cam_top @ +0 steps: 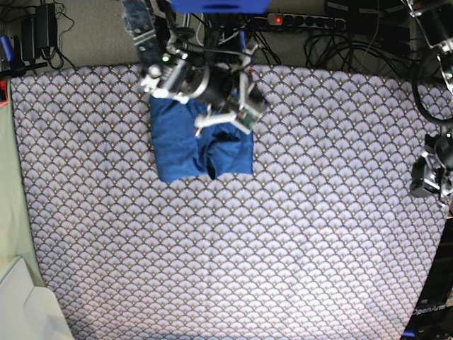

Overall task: Fold the T-shirt properly
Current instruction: 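Press and tuck the folded end with the right gripper, then grasp the shirt's folded edge with the right gripper and adjust it, then move the left gripper to the shirt's side and press the edge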

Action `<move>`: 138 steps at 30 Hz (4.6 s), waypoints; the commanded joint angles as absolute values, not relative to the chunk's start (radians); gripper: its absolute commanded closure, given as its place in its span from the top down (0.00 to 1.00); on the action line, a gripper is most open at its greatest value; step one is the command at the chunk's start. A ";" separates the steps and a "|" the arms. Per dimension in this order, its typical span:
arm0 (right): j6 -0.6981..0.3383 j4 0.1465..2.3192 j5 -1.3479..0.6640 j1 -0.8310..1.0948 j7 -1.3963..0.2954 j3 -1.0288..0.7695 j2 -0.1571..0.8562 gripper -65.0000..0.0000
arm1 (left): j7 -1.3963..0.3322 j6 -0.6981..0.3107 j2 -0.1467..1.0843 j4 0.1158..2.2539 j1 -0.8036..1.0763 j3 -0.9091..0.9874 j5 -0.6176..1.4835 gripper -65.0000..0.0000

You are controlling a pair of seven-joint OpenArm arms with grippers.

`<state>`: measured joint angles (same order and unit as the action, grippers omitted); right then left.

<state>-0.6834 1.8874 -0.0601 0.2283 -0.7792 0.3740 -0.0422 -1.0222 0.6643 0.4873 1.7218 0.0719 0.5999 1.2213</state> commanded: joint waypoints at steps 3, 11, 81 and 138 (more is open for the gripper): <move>-0.680 1.936 -0.065 0.202 -0.766 0.305 -0.044 0.04 | -1.049 0.698 0.512 1.732 0.062 0.604 1.283 0.35; -0.684 1.779 -0.065 0.074 -0.760 0.156 -0.028 0.04 | -1.050 0.698 0.510 1.744 0.088 0.604 1.291 0.35; -0.698 1.589 -0.071 -0.019 -0.633 0.246 -0.008 0.04 | -1.130 0.698 0.389 1.744 0.139 0.483 1.290 0.35; -0.698 1.913 -0.065 0.133 -0.720 -0.120 0.124 0.04 | -1.376 0.698 0.179 1.541 -0.085 0.016 1.432 0.47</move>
